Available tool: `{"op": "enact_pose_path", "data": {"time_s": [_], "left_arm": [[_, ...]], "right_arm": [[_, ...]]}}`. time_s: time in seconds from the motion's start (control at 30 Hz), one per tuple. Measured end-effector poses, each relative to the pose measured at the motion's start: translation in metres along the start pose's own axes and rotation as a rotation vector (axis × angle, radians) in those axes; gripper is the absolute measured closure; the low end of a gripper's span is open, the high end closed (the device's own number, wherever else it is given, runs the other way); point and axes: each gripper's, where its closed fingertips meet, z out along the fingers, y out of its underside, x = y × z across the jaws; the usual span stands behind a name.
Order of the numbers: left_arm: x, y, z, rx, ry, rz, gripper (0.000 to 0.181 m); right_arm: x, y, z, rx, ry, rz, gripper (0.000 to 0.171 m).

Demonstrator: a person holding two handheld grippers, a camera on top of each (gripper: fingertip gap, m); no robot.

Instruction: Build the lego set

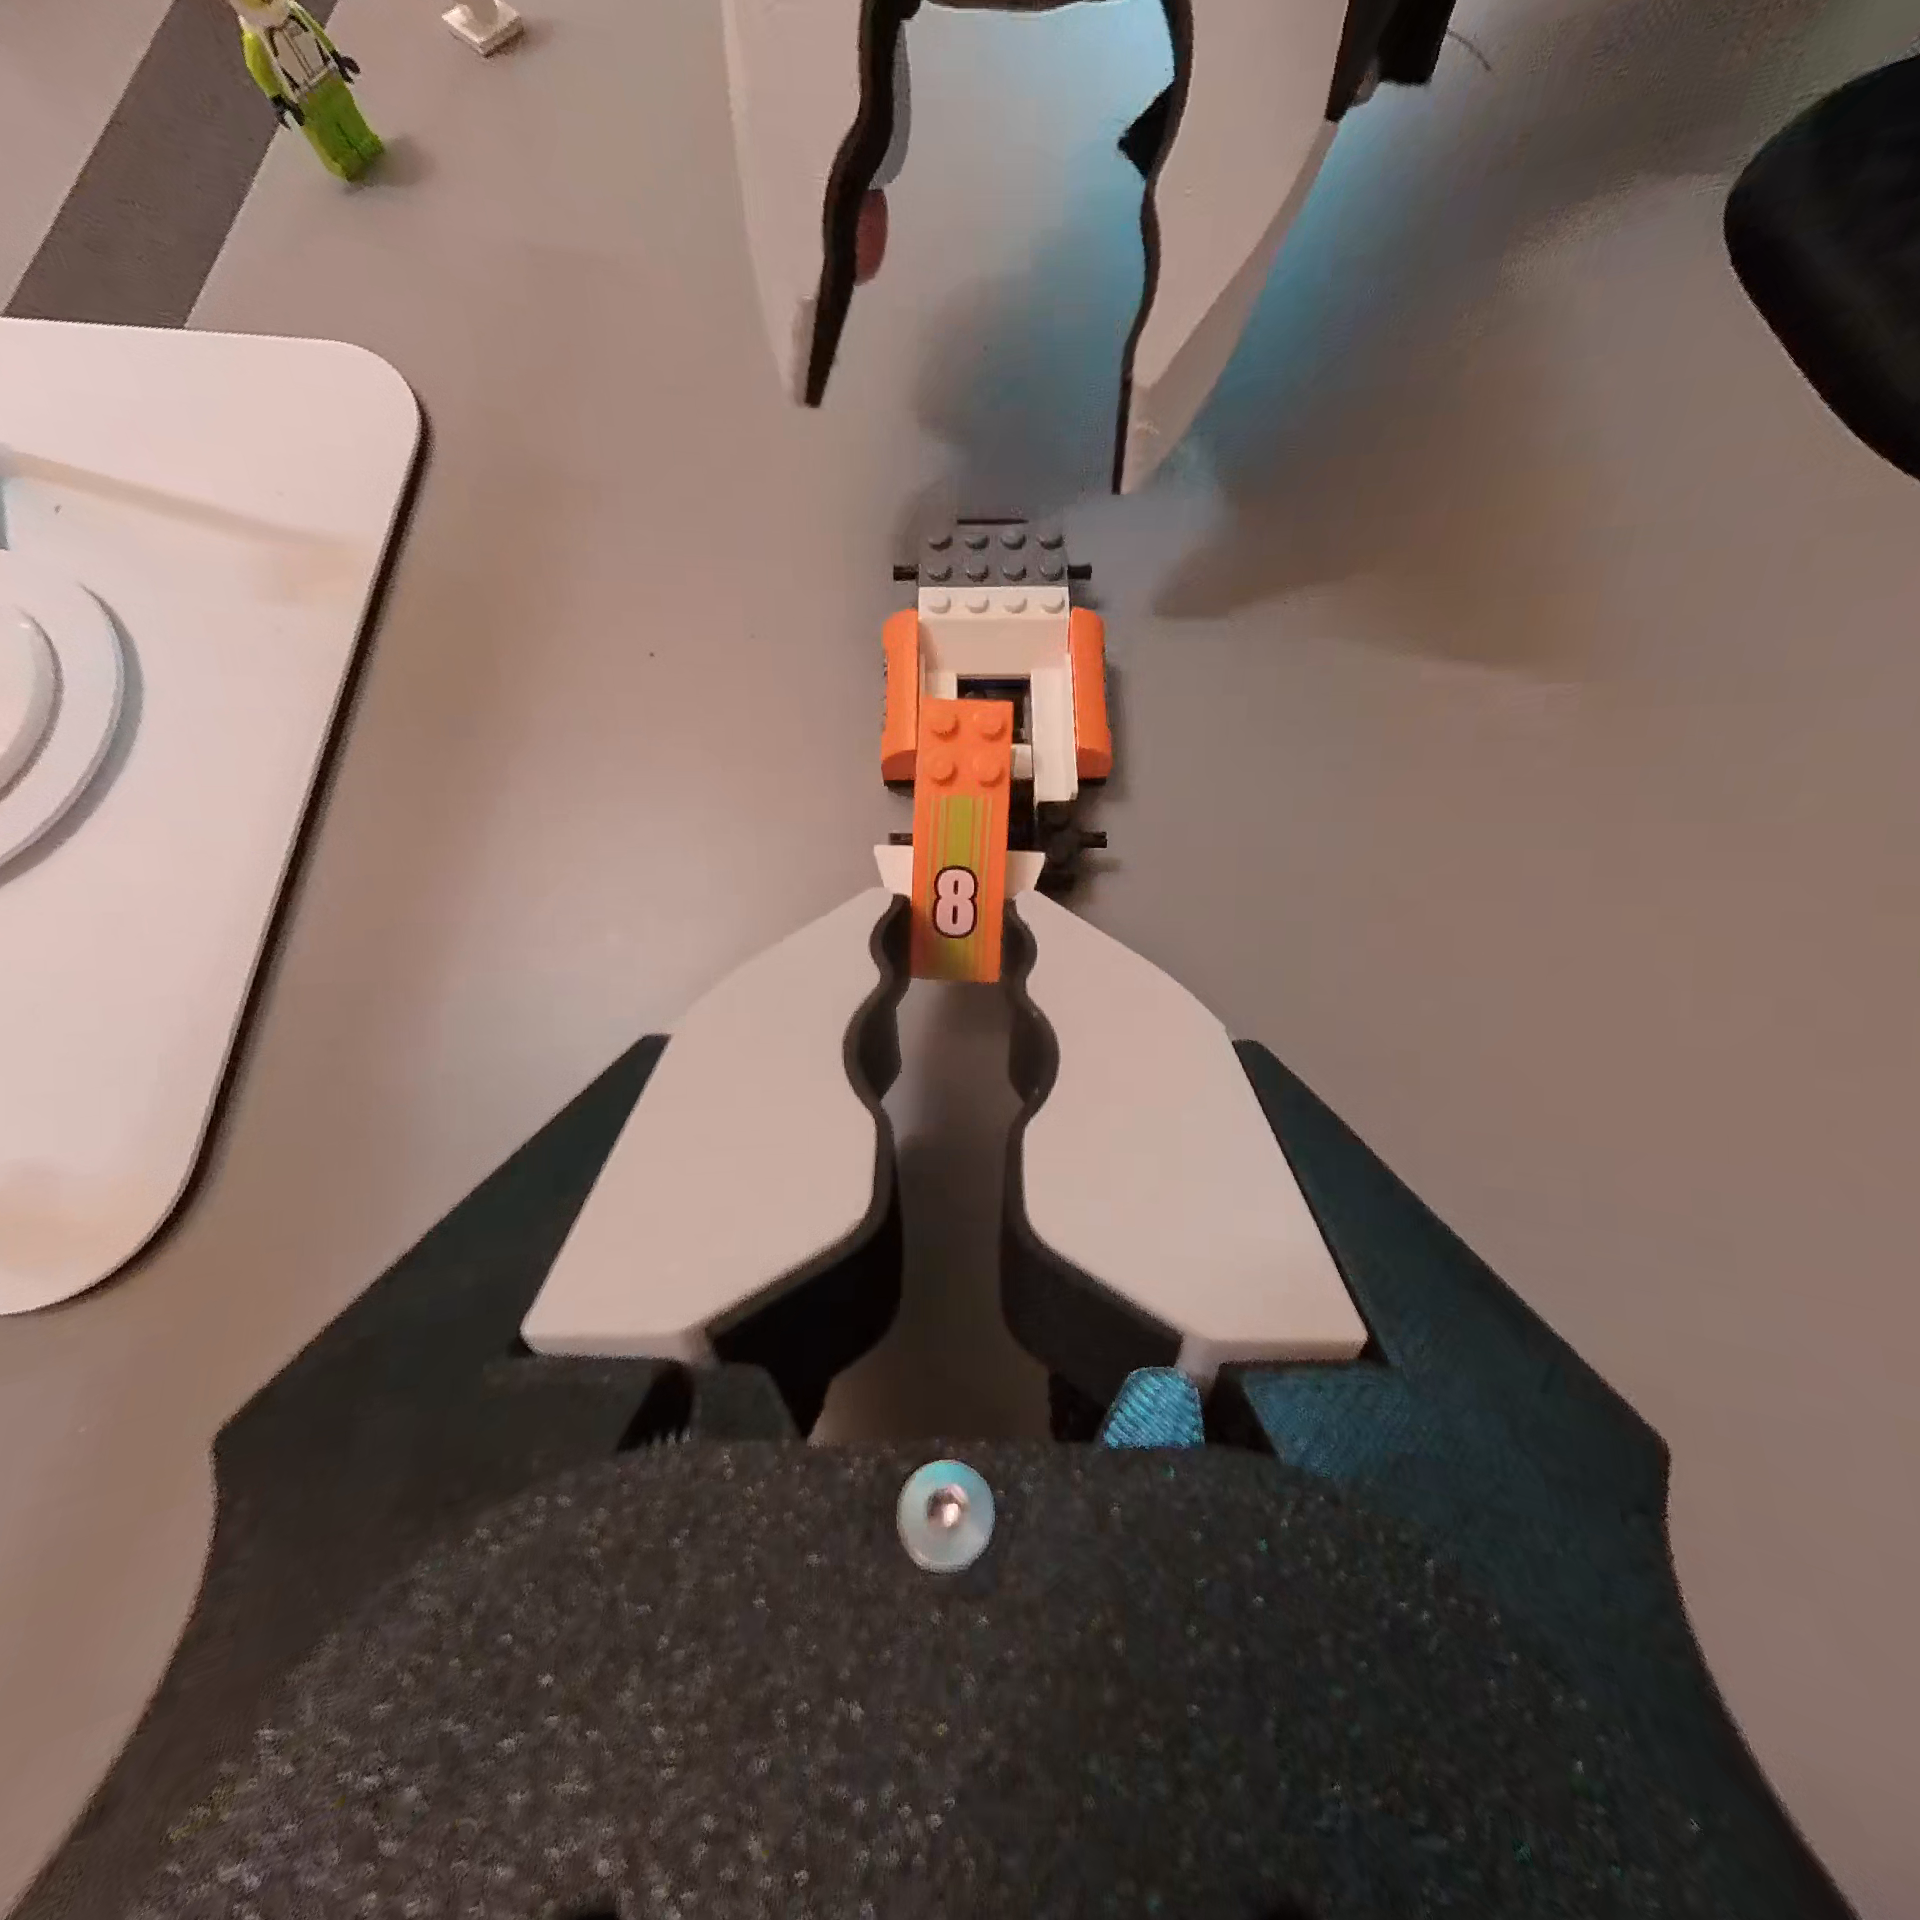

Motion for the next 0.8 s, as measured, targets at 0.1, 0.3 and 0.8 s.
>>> {"op": "enact_pose_path", "data": {"time_s": [0.1, 0.3, 0.8], "left_arm": [[0.002, 0.003, 0.002, -0.023, 0.012, -0.002, 0.165], [0.007, 0.0, 0.0, -0.041, 0.021, 0.006, 0.165], [0.005, 0.003, 0.005, -0.07, 0.029, 0.009, 0.165]], "right_arm": [[-0.003, 0.008, 0.003, 0.039, 0.003, 0.015, 0.109], [-0.007, 0.005, 0.019, 0.08, -0.017, -0.03, 0.115], [-0.013, 0.003, 0.03, 0.113, -0.042, -0.08, 0.121]]}}
